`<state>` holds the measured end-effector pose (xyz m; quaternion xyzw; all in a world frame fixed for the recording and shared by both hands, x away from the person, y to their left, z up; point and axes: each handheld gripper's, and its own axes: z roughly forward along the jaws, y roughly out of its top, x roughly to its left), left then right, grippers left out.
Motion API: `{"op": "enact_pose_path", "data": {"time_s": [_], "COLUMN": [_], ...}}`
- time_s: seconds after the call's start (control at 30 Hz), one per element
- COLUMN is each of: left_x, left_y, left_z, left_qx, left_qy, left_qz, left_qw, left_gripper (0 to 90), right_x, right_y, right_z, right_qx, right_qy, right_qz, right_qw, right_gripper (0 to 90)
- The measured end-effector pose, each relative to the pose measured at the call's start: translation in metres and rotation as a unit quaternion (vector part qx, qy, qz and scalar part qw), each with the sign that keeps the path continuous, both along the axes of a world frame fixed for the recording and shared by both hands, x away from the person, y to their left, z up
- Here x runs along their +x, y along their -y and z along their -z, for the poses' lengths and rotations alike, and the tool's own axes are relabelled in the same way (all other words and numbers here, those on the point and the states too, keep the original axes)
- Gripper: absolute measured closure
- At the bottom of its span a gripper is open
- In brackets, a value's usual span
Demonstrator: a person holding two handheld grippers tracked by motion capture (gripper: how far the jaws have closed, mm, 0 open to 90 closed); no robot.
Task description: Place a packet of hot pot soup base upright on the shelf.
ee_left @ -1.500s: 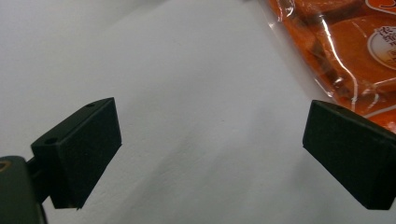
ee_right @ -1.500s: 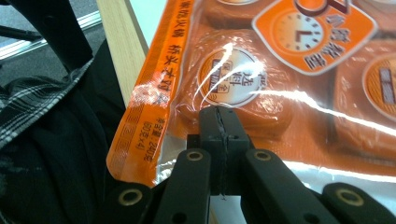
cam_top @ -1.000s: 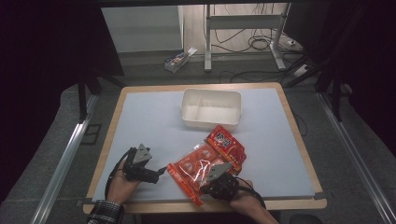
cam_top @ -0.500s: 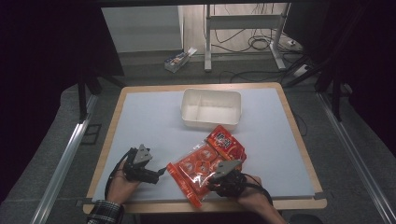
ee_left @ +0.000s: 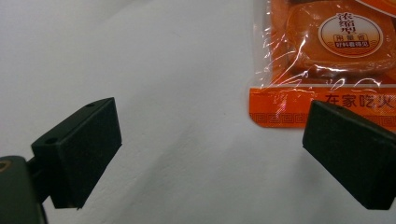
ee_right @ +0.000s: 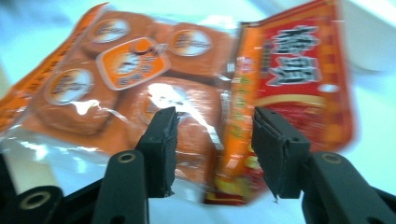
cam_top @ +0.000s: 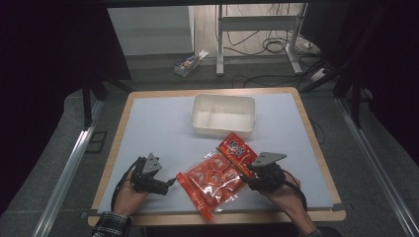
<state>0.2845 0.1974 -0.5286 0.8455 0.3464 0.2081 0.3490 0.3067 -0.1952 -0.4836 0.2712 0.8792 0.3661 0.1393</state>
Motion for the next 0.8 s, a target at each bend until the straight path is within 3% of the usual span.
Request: {"op": "enact_pose_path", "data": {"time_s": [0.2,0.37,0.5,0.63,0.8], "left_x": [0.000,0.000,0.000,0.000,0.000], "left_y": [0.001,0.001,0.002,0.002,0.003], "left_z": [0.001,0.001,0.001,0.001,0.002], "left_qx": [0.002,0.004,0.007,0.008,0.010], "left_qy": [-0.001,-0.001,-0.001,0.000,-0.001], "left_qz": [0.000,0.003,0.004,0.005,0.007], "left_qw": [1.0000,1.0000,1.0000,1.0000,0.9999], "left_gripper": [4.4,4.4,4.5,4.5,4.6], "right_x": [0.011,0.022,0.030,0.041,0.052], "right_y": [0.020,0.030,0.032,0.030,0.021], "right_z": [-0.002,0.001,0.001,0.004,0.011], "right_qx": [0.007,-0.001,0.008,0.018,0.002], "right_qy": [0.019,0.006,0.003,-0.014,-0.024], "right_qz": [0.036,0.055,0.065,0.070,0.071], "right_qw": [0.9991,0.9984,0.9979,0.9973,0.9972], "right_gripper": [40.2,36.5,34.0,27.8,23.2]}}
